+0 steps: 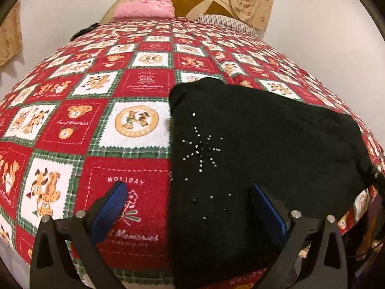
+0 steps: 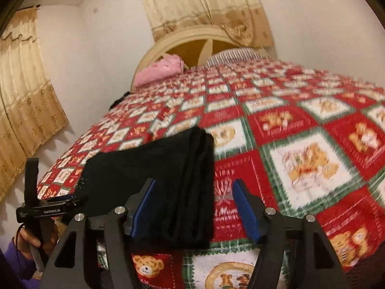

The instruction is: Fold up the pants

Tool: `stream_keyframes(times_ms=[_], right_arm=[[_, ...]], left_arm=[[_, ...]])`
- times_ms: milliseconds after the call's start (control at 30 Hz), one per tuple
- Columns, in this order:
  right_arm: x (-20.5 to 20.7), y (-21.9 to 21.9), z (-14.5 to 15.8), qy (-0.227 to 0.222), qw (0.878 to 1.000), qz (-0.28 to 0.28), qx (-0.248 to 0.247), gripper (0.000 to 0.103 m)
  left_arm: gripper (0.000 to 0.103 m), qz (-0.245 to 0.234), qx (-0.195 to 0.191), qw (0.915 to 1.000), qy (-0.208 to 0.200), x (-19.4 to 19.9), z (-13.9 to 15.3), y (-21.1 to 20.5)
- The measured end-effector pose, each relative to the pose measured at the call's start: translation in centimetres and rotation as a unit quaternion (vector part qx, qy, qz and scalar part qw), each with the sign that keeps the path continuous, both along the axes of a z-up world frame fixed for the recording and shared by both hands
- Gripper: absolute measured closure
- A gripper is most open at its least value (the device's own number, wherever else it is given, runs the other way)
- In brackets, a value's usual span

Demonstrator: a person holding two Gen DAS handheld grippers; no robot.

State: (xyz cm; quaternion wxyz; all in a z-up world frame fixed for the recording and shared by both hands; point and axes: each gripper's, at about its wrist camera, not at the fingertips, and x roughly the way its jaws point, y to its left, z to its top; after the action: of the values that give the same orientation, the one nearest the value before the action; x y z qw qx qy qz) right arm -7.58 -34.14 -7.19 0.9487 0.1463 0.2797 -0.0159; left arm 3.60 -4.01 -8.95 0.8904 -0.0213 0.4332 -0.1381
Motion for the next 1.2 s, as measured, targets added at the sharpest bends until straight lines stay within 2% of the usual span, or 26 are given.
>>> stream_keyframes(times_ms=[67,200,267,300,367,433,467,500,533,567,633,667,700,800,967,1067,1200], right_arm=[[0.5,-0.1,-1.0,0.016,0.999,0.015,0.033,0.037],[0.7,0.7,-1.3,0.023,0.998,0.033,0.045,0.037],[0.7,1.4,-1.5,0.025,0.999,0.029,0.028,0.038],[0.7,1.7,-1.5,0.027,0.999,0.025,0.016,0.046],[0.7,1.7,-1.6,0.03,0.999,0.019,0.008,0.05],[0.7,1.7,-1.6,0.03,0.999,0.021,0.0,0.059],[0.8,1.9,-1.6,0.029,0.999,0.025,-0.004,0.062],[0.8,2.1,-1.6,0.029,0.999,0.027,-0.01,0.063],[0.7,2.5,-1.4,0.028,0.999,0.026,-0.024,0.065],[0.8,3.1,-1.3,0.027,0.998,0.026,-0.04,0.066],[0.8,3.8,-1.1,0.026,0.997,0.024,-0.062,0.068],[0.7,4.0,-1.0,0.025,0.997,0.023,-0.069,0.069],[0.7,4.1,-0.9,0.024,0.997,0.021,-0.073,0.07],[0.5,4.8,-0.6,0.019,0.995,0.017,-0.099,0.071],[0.3,5.8,0.2,0.007,0.992,0.016,-0.125,0.072],[0.2,6.4,1.0,-0.003,0.991,0.018,-0.136,0.073],[0.4,7.8,2.9,-0.026,0.989,0.033,-0.142,0.074]], left_arm=[[0.0,0.002,0.002,1.0,0.002,0.0,0.0,0.0],[0.0,0.006,0.004,0.9998,0.018,0.0,0.1,0.0],[0.0,0.005,0.008,0.9998,0.019,-0.1,0.1,-0.1],[0.0,0.006,0.009,0.9998,0.02,-0.1,0.1,-0.1],[0.0,0.008,0.009,0.9997,0.022,0.0,0.0,-0.2],[0.003,0.009,0.006,0.9997,0.022,0.0,0.1,-0.2],[0.011,0.007,0.005,0.9998,0.019,0.0,0.2,-0.2],[0.025,0.0,0.005,0.9999,0.012,-0.2,0.4,-0.4],[0.035,-0.01,0.0,0.9999,0.009,-0.3,0.6,-0.6],[0.05,-0.021,-0.007,0.9997,0.009,-0.4,0.8,-0.8],[0.061,-0.023,-0.004,0.9997,0.006,-0.5,1.0,-1.2],[0.073,-0.03,-0.008,0.9995,0.006,-0.5,1.1,-1.4],[0.077,-0.029,-0.007,0.9995,0.003,-0.5,1.3,-1.5],[0.083,-0.03,0.004,0.9995,-0.009,-0.6,1.7,-1.8],[0.086,-0.025,0.003,0.9996,-0.014,-0.7,2.3,-1.6],[0.086,-0.026,0.007,0.999,-0.035,-0.9,3.3,-1.7],[0.087,-0.023,-0.01,0.9982,-0.054,-0.5,5.3,-0.7]])
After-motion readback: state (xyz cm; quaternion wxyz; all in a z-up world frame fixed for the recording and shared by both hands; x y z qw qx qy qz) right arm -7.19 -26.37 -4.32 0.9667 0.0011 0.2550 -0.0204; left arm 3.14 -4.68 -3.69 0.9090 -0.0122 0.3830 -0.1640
